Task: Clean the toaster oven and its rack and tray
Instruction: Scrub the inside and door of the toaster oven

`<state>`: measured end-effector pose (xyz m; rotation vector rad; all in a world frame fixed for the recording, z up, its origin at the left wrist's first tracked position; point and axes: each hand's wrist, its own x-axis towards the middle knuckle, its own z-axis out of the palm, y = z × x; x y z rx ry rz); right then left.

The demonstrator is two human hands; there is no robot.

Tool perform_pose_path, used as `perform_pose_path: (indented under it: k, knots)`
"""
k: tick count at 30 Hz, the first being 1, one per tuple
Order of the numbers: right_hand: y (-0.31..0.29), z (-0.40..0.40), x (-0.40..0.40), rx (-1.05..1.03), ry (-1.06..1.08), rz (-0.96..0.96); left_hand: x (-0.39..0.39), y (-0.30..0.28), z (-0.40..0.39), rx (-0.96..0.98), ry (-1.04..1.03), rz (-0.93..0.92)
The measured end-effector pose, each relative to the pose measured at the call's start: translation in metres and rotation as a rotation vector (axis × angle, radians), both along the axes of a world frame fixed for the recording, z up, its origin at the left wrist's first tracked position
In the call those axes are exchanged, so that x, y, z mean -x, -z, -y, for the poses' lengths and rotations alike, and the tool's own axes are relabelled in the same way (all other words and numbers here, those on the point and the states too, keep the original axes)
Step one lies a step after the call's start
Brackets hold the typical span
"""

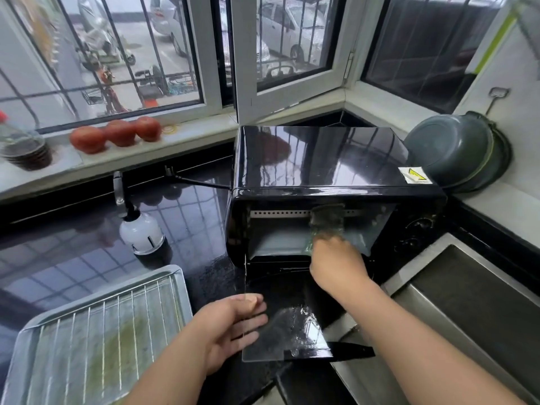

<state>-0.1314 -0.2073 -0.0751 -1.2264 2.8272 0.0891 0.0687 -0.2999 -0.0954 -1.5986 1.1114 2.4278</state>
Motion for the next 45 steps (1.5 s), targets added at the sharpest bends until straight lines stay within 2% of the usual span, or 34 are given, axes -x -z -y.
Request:
perform_pose_path:
  k: [3, 5, 8, 10, 12, 14, 17, 18, 23, 25, 28, 31, 33, 35, 37, 41, 43, 45]
  knots:
    - [-0.008, 0.014, 0.017, -0.042, 0.17, 0.013, 0.0, 0.0, -0.001, -0.004, 0.002, -0.007]
    - [-0.007, 0.023, 0.01, 0.01, 0.141, -0.009, 0.0, 0.0, 0.0, -0.007, 0.006, -0.005]
    - [0.002, 0.037, -0.021, 0.13, -0.056, 0.006, 0.0, -0.001, 0.001, -0.014, 0.006, -0.004]
    - [0.01, 0.046, -0.039, 0.209, -0.267, 0.101, 0.0, -0.001, 0.002, -0.014, 0.003, -0.002]
    - [0.016, 0.052, -0.042, 0.213, -0.368, 0.164, 0.0, -0.002, 0.001, -0.016, 0.002, 0.0]
    - [0.015, 0.052, -0.031, 0.169, -0.297, 0.172, 0.0, -0.003, 0.0, -0.016, 0.003, -0.002]
    - [0.003, 0.053, -0.012, 0.054, -0.033, 0.144, 0.0, -0.002, 0.0, -0.017, -0.001, -0.009]
    - [0.002, 0.056, -0.013, 0.054, -0.013, 0.134, 0.0, -0.001, 0.0, -0.014, -0.001, -0.01]
    - [0.019, 0.049, -0.054, 0.211, -0.366, 0.187, 0.0, -0.001, -0.001, -0.008, -0.003, -0.009]
    - [0.018, 0.034, -0.054, 0.235, -0.411, 0.212, 0.0, 0.0, 0.0, -0.009, -0.008, -0.01]
    - [0.008, 0.011, -0.034, 0.115, -0.221, 0.082, 0.0, 0.002, 0.0, -0.007, -0.014, -0.014]
    - [-0.007, -0.015, -0.005, -0.156, 0.021, -0.117, 0.0, 0.003, 0.0, 0.001, -0.01, -0.021]
    - [-0.012, -0.023, 0.006, -0.25, 0.079, -0.142, -0.001, 0.004, 0.001, 0.005, -0.006, -0.025]
    - [-0.013, -0.012, 0.005, -0.241, 0.096, -0.083, -0.001, 0.005, 0.001, 0.009, -0.015, -0.023]
    - [-0.011, 0.008, -0.012, -0.151, 0.049, -0.031, 0.0, 0.005, -0.001, 0.019, -0.021, -0.017]
    - [0.007, 0.046, -0.067, 0.083, -0.267, 0.078, 0.004, 0.003, -0.006, 0.066, -0.021, 0.02]
    - [0.011, 0.046, -0.076, 0.059, -0.354, 0.101, 0.007, 0.001, -0.008, 0.085, -0.016, 0.045]
    - [0.008, 0.029, -0.058, -0.023, -0.304, 0.092, 0.009, 0.0, -0.01, 0.095, -0.039, 0.071]
